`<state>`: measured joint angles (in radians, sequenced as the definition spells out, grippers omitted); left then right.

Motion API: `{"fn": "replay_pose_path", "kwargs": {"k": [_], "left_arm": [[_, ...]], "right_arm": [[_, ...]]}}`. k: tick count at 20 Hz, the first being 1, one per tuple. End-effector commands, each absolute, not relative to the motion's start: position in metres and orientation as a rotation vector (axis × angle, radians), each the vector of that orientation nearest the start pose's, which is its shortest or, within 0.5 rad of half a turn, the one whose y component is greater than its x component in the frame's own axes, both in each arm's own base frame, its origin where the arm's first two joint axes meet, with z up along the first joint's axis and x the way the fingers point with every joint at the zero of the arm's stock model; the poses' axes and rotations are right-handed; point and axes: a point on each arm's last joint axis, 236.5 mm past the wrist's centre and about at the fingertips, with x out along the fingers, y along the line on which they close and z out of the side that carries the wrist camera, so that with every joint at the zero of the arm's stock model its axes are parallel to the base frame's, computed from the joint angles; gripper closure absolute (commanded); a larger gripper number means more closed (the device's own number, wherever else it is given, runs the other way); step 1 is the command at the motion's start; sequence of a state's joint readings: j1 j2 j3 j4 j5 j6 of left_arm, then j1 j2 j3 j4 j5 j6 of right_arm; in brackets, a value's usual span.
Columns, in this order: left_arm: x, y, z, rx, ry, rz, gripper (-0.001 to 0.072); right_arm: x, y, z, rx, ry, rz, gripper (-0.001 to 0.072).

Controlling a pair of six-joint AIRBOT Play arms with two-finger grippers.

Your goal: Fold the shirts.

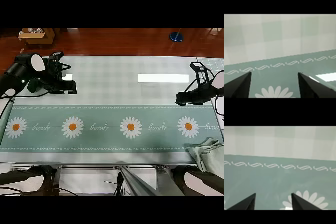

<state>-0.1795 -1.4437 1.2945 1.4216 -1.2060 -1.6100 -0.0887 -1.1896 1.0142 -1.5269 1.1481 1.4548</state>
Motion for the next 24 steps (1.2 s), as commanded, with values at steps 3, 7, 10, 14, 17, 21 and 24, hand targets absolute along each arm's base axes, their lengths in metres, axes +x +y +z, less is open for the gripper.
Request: {"fn": "replay_pose_path", "kwargs": {"k": [3, 7, 10, 14, 17, 21, 24], "left_arm": [[0.395, -0.105, -0.011, -0.050, 1.367, -0.206, -0.0013], [0.395, -0.105, -0.011, -0.050, 1.367, -0.206, -0.0013], [0.395, -0.105, -0.011, -0.050, 1.367, -0.206, -0.0013], [0.395, -0.105, -0.011, -0.050, 1.367, -0.206, -0.0013], [0.395, -0.105, -0.011, -0.050, 1.367, -0.206, -0.0013], [0.402, -0.106, -0.017, -0.054, 1.353, -0.203, -0.0013], [0.402, -0.108, -0.031, -0.058, 1.387, -0.203, -0.0013]], "right_arm": [[0.345, -0.021, -0.009, 0.002, 1.320, 0.024, 0.0185], [0.345, -0.021, -0.009, 0.002, 1.320, 0.024, 0.0185], [0.345, -0.021, -0.009, 0.002, 1.320, 0.024, 0.0185], [0.345, -0.021, -0.009, 0.002, 1.320, 0.024, 0.0185], [0.345, -0.021, -0.009, 0.002, 1.320, 0.024, 0.0185], [0.348, -0.022, -0.008, -0.001, 1.304, 0.021, 0.0185], [0.351, -0.027, -0.008, -0.023, 1.291, 0.009, 0.0185]]}}
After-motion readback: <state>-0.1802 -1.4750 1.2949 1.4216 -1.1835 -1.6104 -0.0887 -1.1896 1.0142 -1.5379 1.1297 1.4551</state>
